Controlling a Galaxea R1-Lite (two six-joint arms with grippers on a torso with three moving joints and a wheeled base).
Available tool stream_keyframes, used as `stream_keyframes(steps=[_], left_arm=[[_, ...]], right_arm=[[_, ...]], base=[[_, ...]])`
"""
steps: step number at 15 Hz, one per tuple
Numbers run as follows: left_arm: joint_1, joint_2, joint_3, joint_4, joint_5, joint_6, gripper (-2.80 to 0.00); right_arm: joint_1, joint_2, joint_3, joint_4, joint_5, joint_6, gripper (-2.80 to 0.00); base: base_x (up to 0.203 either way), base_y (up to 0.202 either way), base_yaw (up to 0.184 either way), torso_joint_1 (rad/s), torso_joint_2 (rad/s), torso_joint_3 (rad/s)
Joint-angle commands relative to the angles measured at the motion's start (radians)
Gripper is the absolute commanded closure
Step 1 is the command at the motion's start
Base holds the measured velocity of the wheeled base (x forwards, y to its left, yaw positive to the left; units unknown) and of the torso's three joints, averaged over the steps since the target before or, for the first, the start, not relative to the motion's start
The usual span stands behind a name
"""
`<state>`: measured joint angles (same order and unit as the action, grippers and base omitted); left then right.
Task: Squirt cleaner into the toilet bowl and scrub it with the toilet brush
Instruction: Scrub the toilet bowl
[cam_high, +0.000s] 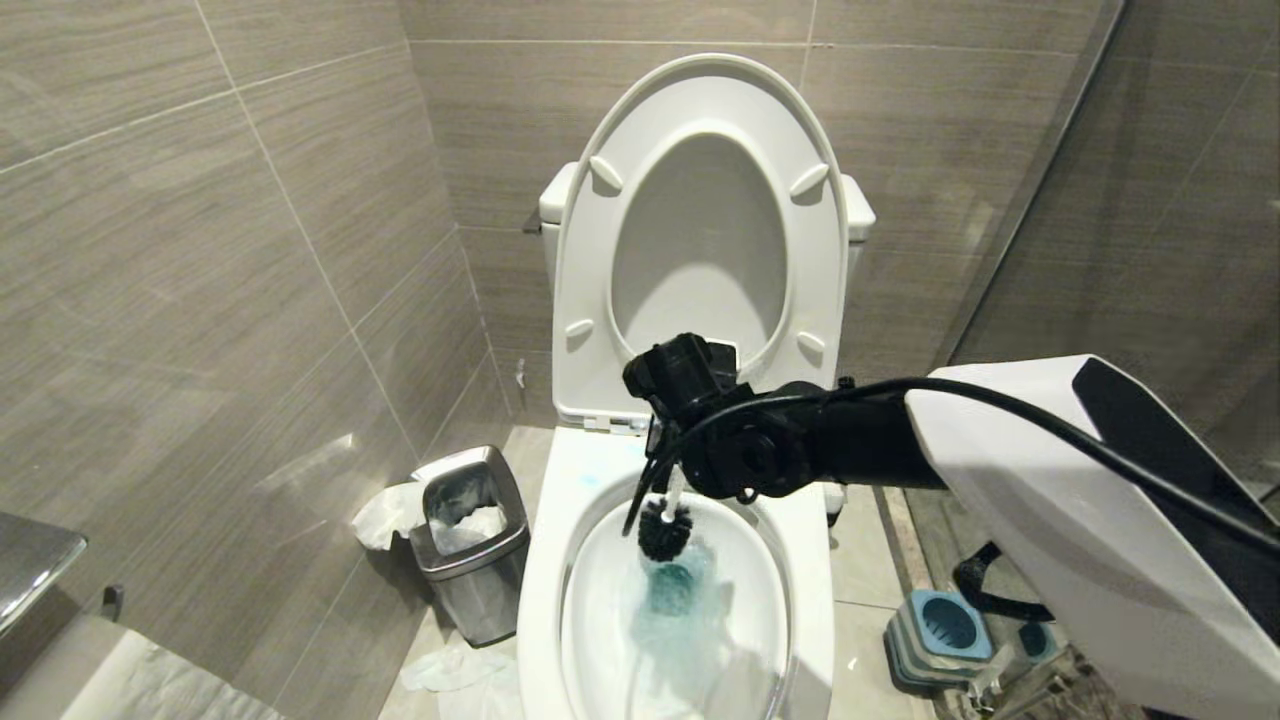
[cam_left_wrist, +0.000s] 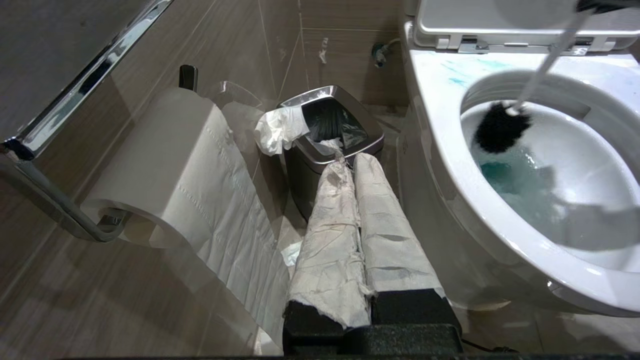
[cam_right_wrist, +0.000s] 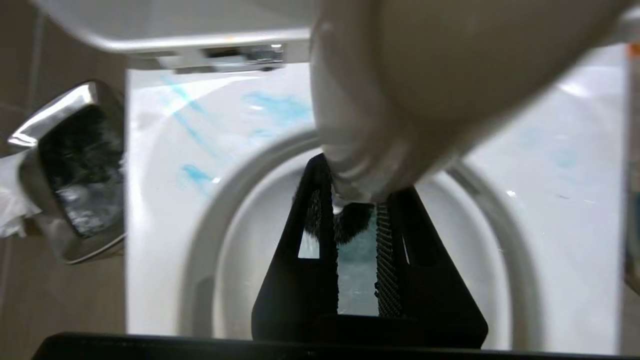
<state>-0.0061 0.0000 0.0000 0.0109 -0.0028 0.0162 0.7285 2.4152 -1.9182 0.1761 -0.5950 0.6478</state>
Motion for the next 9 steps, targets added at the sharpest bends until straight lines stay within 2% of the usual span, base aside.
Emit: stream_keyframes(steps=[1, 5, 9], left_arm=[[0.000, 0.000, 0.002, 0.000, 0.000, -0.001, 0.00], [0.000, 0.000, 0.002, 0.000, 0.000, 0.001, 0.00], [0.000, 0.000, 0.002, -0.002, -0.002, 0.001, 0.00]], right_arm=[[0.048, 0.079, -0.064, 0.008, 0.011, -0.005, 0.00], [0.086, 0.033, 0.015, 0.024, 0.012, 0.016, 0.00], [0.089, -0.094, 0.224, 0.027, 0.010, 0.025, 0.00]], base=[[0.000, 0.000, 0.000, 0.000, 0.00, 0.000], [0.000, 0.000, 0.000, 0.000, 0.00, 0.000], [0.000, 0.000, 0.000, 0.000, 0.00, 0.000]])
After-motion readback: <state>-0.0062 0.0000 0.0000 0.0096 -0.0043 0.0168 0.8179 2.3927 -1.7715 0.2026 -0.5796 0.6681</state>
